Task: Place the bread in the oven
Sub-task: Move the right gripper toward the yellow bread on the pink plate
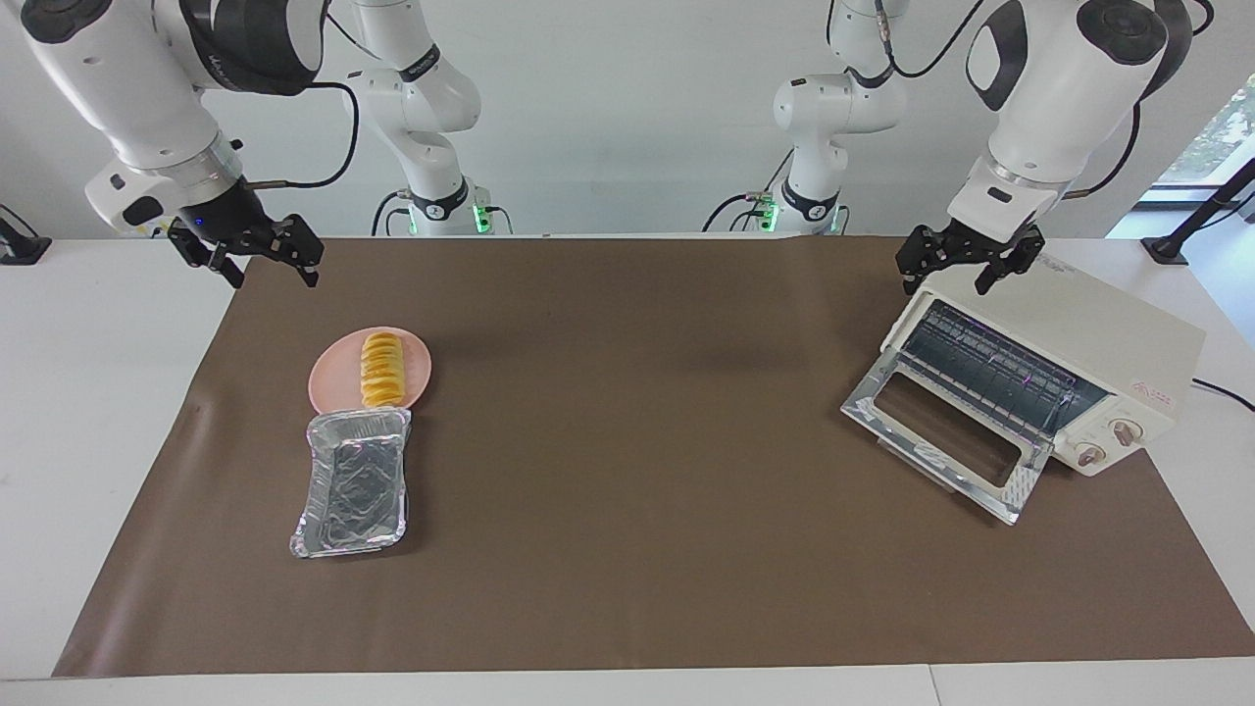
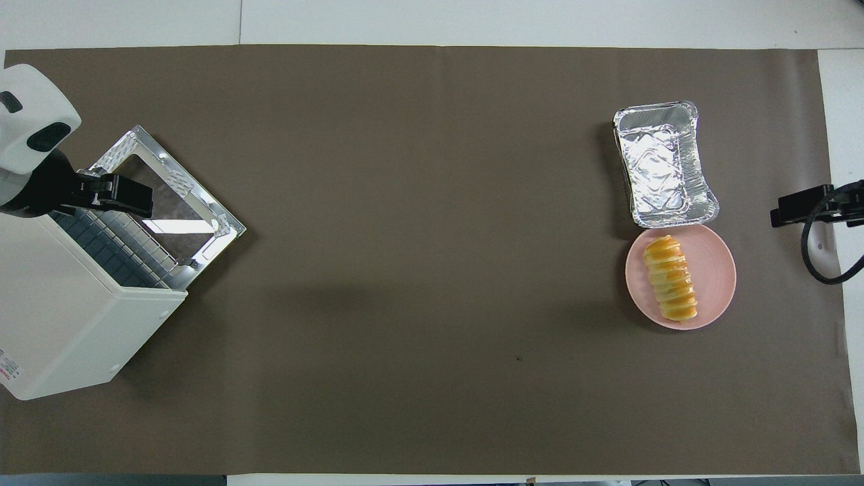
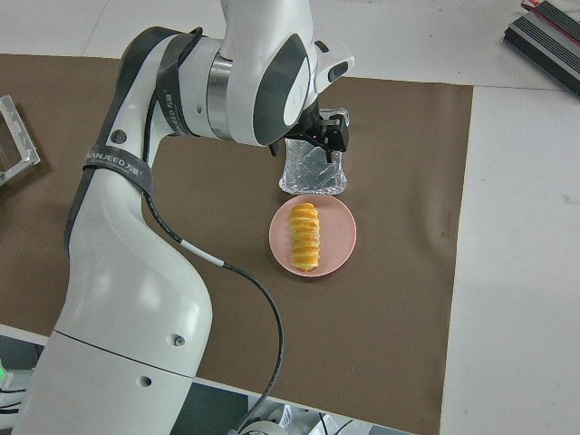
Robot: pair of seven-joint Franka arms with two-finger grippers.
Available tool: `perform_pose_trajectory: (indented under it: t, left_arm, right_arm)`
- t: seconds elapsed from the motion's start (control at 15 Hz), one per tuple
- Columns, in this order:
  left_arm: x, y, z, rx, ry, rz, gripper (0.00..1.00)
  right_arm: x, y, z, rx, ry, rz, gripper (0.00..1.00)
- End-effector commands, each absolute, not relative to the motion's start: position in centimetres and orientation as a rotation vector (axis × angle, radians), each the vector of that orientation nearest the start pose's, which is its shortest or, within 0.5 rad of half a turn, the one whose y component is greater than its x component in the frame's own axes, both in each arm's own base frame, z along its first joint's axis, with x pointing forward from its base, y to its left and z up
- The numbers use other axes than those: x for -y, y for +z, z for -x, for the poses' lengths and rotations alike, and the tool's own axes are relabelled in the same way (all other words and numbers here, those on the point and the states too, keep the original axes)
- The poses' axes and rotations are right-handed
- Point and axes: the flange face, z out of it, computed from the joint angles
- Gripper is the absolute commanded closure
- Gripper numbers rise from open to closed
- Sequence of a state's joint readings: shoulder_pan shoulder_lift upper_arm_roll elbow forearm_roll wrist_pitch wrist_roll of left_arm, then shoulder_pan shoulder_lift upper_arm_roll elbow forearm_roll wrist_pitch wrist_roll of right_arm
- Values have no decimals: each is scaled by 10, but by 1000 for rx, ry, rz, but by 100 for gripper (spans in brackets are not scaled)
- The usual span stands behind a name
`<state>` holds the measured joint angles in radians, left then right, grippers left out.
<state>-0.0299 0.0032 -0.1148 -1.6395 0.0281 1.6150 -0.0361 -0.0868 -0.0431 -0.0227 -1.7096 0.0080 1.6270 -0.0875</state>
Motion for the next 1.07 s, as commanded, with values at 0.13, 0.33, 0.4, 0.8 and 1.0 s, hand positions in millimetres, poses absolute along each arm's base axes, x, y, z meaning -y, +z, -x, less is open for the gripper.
perform_pose_trajectory:
  t: [0.13,0.33,0.4,0.8,1.0]
  left_arm:
    - [74,596,-548,-157,22,3121,0]
    - [74,597,-547,-162,22,3120,0]
    - [74,596,-548,-160,26,3119,0]
    - [74,596,-548,-159,27,3120,0]
    - [74,596,-548,-159,27,3120,0]
  right_arm:
    - [59,588,-538,-65,89,3139,0]
    - [60,588,-538,-72,89,3138,0]
    - [60,588,-538,-69,89,3139,0]
    - [62,574,-527,-38,125,3134,0]
    - [54,547,-520,66,72,3137,0]
